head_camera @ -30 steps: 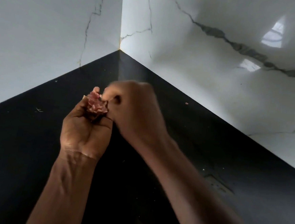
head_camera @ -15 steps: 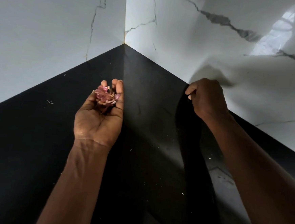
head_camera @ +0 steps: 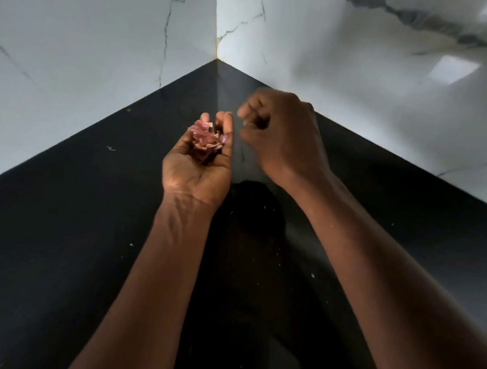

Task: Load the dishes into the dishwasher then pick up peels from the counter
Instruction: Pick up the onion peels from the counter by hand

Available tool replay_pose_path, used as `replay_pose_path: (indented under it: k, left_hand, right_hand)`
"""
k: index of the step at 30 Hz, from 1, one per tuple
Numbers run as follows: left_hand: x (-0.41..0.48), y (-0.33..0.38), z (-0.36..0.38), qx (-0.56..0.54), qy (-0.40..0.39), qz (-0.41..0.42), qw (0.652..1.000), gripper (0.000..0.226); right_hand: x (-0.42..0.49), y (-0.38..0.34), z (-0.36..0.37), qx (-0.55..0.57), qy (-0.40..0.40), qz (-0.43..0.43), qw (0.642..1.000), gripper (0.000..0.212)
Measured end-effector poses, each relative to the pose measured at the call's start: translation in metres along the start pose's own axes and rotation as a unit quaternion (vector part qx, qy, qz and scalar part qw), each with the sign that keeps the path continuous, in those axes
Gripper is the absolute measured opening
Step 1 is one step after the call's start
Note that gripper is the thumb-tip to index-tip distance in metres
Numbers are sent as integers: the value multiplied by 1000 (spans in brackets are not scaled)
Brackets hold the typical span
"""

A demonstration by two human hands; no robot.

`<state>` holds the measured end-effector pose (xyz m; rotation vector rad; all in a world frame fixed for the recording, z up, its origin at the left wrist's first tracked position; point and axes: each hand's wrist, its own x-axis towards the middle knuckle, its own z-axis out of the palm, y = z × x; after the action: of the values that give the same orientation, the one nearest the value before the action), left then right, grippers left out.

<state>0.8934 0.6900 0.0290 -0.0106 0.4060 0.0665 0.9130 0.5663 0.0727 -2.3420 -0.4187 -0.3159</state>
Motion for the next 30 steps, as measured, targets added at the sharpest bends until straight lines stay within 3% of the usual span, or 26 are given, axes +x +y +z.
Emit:
replay_pose_path:
  k: [3,8,11,13,15,17,23,25,30]
  left_hand:
    - [-9,-11,0,40,-9,-11,999,30]
    - [-42,-27,-8,11,-34,-44,998,34]
    - [-68,-37,-19,32,-30,-45,998,36]
    - [-92,-46,-25,72,-25,-43,996,39]
    - [-119,-56,-28,100,-27,-40,994,36]
    - [-146,-62,-30,114,-29,-23,993,32]
    - [-220,-66,-43,213,-51,44,975,33]
    - [-249,-67,-51,243,-57,62,966,36]
    - [-330,-66,-73,244,-47,74,966,41]
  right_hand:
    - [-10,-19,6,15,-10,-11,1000,11]
    - [-47,-29,-6,-12,-34,-10,999,15]
    - [-75,-32,-17,36,32,-8,999,12]
    - [-96,-37,-16,131,90,57,986,10]
    - [-120,-47,-14,298,111,154,935,11]
    - [-142,-58,-17,472,97,234,844,13]
    - [-207,-75,-42,711,86,318,622,27]
    - [-234,-83,-46,737,91,322,587,30]
    - [-310,-112,-63,768,65,315,553,37]
